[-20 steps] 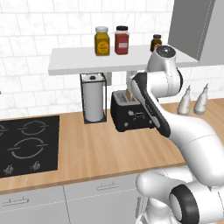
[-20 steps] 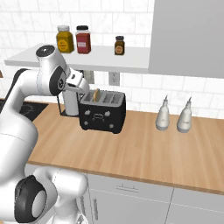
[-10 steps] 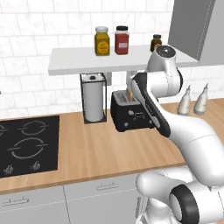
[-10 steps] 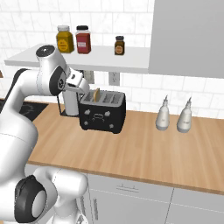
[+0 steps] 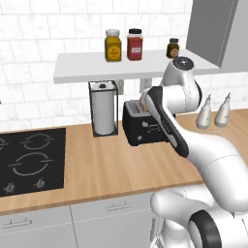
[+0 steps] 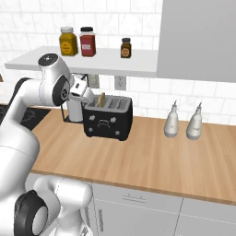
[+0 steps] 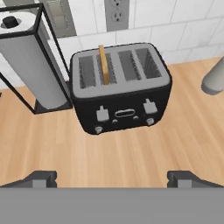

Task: Start the toaster. Once the lever pops up, take the bread to the plate on the dining counter.

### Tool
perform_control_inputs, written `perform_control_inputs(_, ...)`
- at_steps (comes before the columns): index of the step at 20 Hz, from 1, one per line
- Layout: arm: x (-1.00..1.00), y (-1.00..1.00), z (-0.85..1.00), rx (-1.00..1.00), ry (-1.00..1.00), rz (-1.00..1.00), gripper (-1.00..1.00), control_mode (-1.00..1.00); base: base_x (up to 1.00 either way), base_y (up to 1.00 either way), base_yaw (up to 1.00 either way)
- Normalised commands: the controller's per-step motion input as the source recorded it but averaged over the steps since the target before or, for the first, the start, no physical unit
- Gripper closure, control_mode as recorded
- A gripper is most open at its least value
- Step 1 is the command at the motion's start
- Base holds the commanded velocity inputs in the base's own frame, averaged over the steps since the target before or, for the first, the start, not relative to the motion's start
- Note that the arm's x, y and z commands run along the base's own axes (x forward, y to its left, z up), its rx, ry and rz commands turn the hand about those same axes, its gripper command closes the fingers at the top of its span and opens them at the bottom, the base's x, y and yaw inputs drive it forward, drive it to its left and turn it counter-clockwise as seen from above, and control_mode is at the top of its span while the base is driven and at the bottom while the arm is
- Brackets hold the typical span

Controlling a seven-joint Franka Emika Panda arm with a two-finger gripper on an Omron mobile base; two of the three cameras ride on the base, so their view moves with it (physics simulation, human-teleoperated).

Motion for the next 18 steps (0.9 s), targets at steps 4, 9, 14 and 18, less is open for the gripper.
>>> perform_control_inputs(4, 0.09, -0.01, -0.32, -0.02, -0.09, 0.00, -1.00, -1.00, 0.00, 0.00, 0.00)
perform_control_inputs(9, 0.32, -0.03, -0.13, -0.04, 0.00, 0.00, -1.00, -1.00, 0.00, 0.00, 0.00)
perform_control_inputs(14, 0.34, -0.06, -0.01, -0.01, 0.00, 0.00, -1.00, -1.00, 0.00, 0.00, 0.00)
perform_control_inputs(18, 0.37, -0.10, -0.01, 0.00, 0.04, 0.00, -1.00, -1.00, 0.00, 0.00, 0.00)
